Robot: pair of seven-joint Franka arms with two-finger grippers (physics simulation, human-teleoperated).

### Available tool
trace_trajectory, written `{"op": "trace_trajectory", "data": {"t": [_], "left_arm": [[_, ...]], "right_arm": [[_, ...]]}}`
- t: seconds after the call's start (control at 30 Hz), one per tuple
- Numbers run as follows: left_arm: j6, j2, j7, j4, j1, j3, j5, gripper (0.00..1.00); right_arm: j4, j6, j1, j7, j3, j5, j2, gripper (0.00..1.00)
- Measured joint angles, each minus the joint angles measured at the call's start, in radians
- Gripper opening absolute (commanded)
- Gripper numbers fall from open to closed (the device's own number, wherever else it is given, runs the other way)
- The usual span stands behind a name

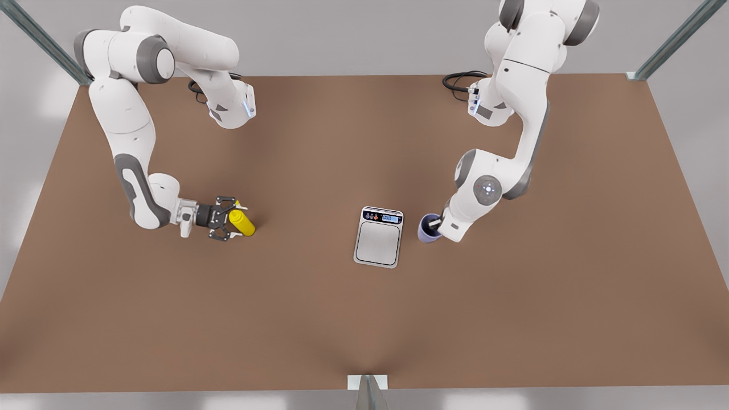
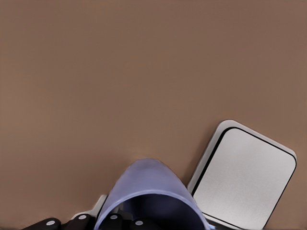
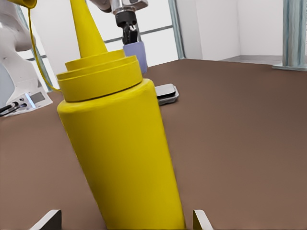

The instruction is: Move cup to the weight, pick up sauce bottle, pour sauce

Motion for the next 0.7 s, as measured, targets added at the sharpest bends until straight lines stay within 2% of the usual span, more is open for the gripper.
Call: {"op": "trace_trajectory", "data": {"t": [0.27,0.4,0.47,0.53,0.7], "left_arm": [[0.001,0.087,-0.171,0.124,-0.059,-0.032,-0.079,0.21],[0.001,0.166,-0.283,0.244,-0.098,-0.043,-0.136,0.21],[-0.013,0.215,-0.324,0.305,-0.124,-0.044,-0.17,0.21],[-0.01,0.231,-0.335,0.322,-0.128,-0.044,-0.217,0.21],[-0.002,0.23,-0.322,0.329,-0.133,-0.043,-0.421,0.21]], "right_arm": [[0.007,0.0,0.0,0.0,0.0,0.006,0.005,1.0],[0.011,0.0,0.001,0.001,0.002,0.007,0.007,1.0],[0.011,0.0,0.0,0.001,0.003,0.008,0.008,0.82],[0.011,0.0,0.001,0.001,0.002,0.008,0.008,0.73],[0.013,-0.002,0.002,0.002,0.003,0.008,0.008,0.68]]}}
